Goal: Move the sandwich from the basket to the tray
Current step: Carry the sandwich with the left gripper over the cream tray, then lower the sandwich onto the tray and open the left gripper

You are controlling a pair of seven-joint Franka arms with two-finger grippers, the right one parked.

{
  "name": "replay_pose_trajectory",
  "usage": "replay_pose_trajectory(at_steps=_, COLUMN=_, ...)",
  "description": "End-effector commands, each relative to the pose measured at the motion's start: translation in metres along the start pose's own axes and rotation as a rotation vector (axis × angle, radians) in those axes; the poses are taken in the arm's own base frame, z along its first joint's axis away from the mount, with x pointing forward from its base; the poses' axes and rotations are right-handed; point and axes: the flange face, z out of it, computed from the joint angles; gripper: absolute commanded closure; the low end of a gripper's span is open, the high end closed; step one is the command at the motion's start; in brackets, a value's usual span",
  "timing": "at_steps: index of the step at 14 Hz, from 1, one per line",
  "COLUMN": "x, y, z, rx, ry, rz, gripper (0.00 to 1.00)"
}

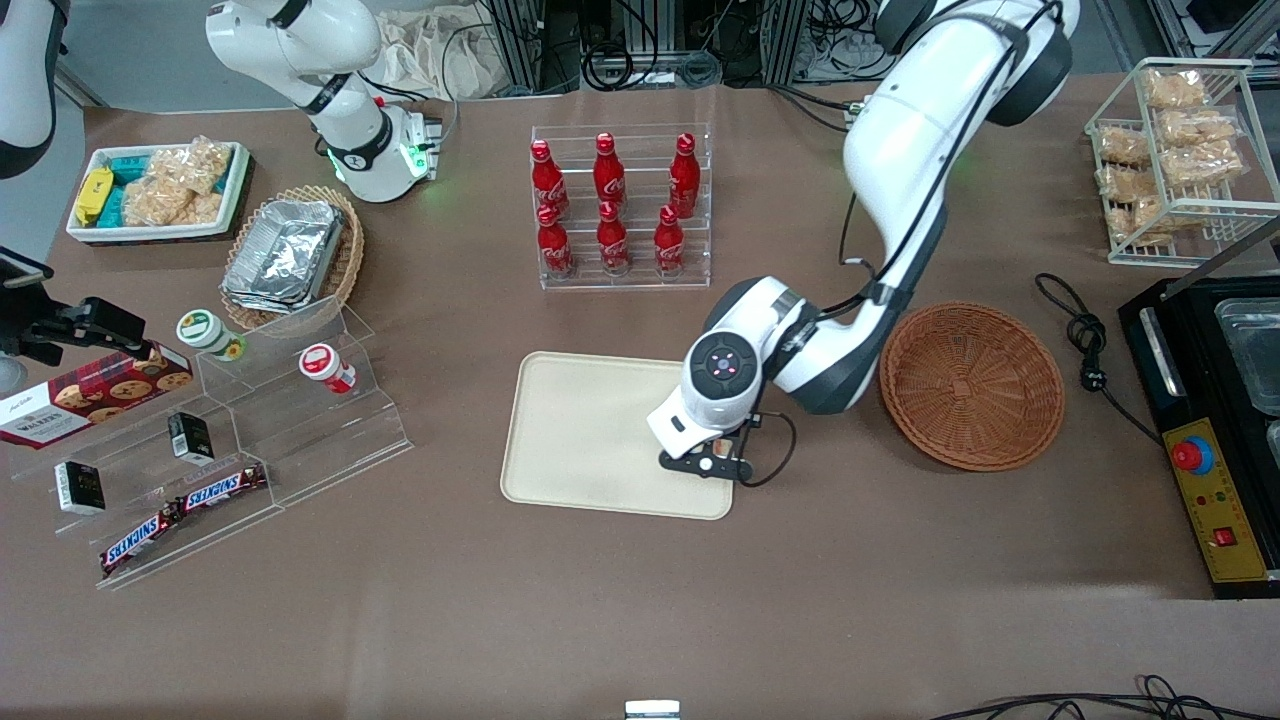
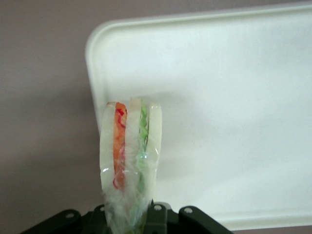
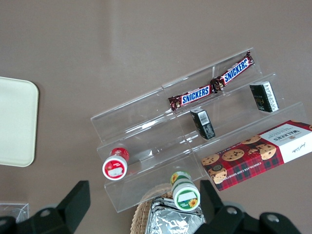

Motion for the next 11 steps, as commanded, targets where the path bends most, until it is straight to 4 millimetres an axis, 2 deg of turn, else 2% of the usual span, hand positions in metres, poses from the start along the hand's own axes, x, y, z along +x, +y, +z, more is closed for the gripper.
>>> replay_pose_trajectory(at_steps=1, x=0.003, y=0.004, z=0.006, rx=0.021, ry=0.010, rz=-0.004, gripper=1.00)
replay_pose_trajectory(at_steps=3, x=0.002, y=0.010, z=0.015, rx=0.024, ry=0.020, rz=-0.034, gripper=0.98)
replay_pose_trajectory(at_steps=5, x=0.006, y=0.010, z=0.019, rx=0.005, ry=0.034, rz=-0.104, gripper=0.82)
replay_pose_trajectory(at_steps=6, x=0.007, y=0.010, z=0.020, rx=0.001, ry=0.038, rz=-0.118, gripper=0.79)
replay_pose_trajectory(at_steps=7, x=0.008, y=0.007, z=0.020, rx=0.001, ry=0.038, rz=-0.124, gripper=0.69)
replay_pose_trajectory(at_steps=9, x=0.013, y=-0.002, z=0.018, rx=0.003, ry=0.043, rz=-0.116, gripper=0.01)
replay_pose_trajectory(at_steps=11, x=0.015, y=-0.002, z=0.001, rx=-0.012, ry=0.062, rz=-0.141, gripper=0.00)
